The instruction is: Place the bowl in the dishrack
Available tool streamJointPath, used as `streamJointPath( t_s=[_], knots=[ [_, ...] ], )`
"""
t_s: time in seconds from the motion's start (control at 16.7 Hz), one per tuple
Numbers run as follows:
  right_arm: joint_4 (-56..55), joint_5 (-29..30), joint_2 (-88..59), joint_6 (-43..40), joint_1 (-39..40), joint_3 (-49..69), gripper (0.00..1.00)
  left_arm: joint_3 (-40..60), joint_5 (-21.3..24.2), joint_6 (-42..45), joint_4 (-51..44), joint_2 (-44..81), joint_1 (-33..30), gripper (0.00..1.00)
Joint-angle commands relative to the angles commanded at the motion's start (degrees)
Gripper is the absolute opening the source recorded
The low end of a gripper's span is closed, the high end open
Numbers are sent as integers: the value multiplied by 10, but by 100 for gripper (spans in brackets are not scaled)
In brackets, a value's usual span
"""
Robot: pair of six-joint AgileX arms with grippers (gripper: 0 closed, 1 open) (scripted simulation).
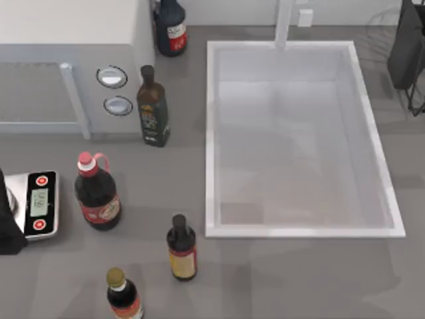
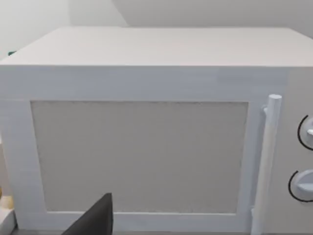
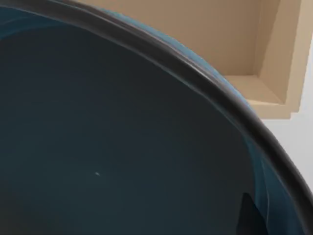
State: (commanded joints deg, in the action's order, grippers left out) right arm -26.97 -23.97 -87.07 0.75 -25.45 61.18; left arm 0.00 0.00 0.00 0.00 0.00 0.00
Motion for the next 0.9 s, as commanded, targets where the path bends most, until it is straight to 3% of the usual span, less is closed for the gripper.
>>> streamJointPath(
  t_s=[0.3,0.72,0.9],
  knots=[
    [-171,65,-132,1,63,-41,0,0,0,0,0,0,0,100],
    [-202,81,-159,2,79,-51,0,0,0,0,0,0,0,100],
    [-202,81,-159,2,79,-51,23,0,0,0,0,0,0,100]
  ],
)
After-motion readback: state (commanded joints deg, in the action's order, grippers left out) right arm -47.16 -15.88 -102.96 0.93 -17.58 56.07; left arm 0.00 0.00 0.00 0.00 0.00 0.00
